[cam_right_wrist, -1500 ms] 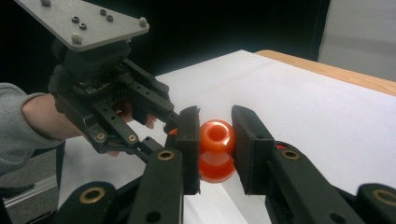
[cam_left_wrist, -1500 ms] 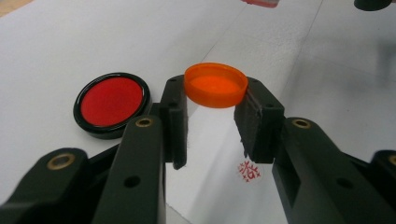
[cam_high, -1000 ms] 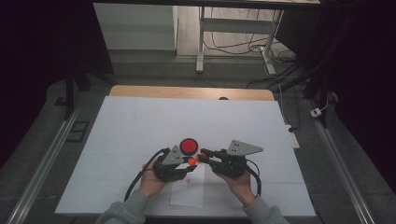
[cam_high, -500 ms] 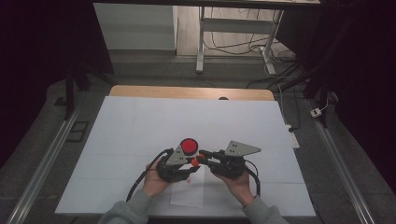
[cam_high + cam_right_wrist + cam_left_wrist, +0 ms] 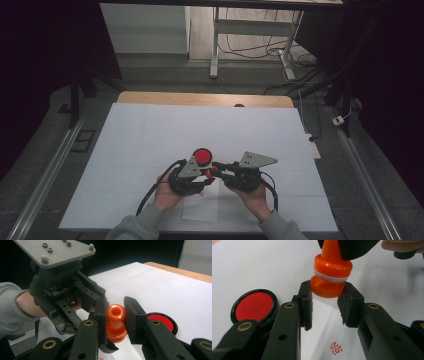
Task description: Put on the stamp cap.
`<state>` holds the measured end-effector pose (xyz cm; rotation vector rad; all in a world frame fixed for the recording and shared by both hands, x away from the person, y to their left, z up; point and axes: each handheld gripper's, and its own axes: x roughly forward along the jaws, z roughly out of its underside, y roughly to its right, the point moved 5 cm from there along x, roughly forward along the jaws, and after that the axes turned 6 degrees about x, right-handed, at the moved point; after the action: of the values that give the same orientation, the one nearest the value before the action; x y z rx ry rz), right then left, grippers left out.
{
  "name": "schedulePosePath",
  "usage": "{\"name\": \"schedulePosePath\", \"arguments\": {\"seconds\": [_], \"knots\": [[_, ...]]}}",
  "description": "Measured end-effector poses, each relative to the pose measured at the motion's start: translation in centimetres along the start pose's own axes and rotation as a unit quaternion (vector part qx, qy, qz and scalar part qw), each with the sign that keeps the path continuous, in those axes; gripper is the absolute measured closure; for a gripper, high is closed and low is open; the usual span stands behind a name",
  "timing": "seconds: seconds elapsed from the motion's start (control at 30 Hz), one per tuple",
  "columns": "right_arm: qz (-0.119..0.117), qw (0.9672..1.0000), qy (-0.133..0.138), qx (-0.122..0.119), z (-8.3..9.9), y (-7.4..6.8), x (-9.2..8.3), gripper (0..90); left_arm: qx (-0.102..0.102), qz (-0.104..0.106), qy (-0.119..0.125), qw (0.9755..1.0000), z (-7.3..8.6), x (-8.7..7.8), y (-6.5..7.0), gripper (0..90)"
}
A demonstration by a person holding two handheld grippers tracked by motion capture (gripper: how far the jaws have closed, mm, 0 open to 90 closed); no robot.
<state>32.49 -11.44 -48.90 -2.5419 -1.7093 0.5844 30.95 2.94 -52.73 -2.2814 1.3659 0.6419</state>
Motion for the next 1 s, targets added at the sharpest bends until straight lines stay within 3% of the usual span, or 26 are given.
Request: {"name": "schedulePosePath", "arguments": {"seconds": [1.0], "knots": [[-0.001, 1.0000, -0.005, 0.001, 0.23, 0.04, 0.16, 72.4, 0.002, 0.001, 0.008, 1.0000, -0.22, -0.21, 0.14, 64.6]]}}
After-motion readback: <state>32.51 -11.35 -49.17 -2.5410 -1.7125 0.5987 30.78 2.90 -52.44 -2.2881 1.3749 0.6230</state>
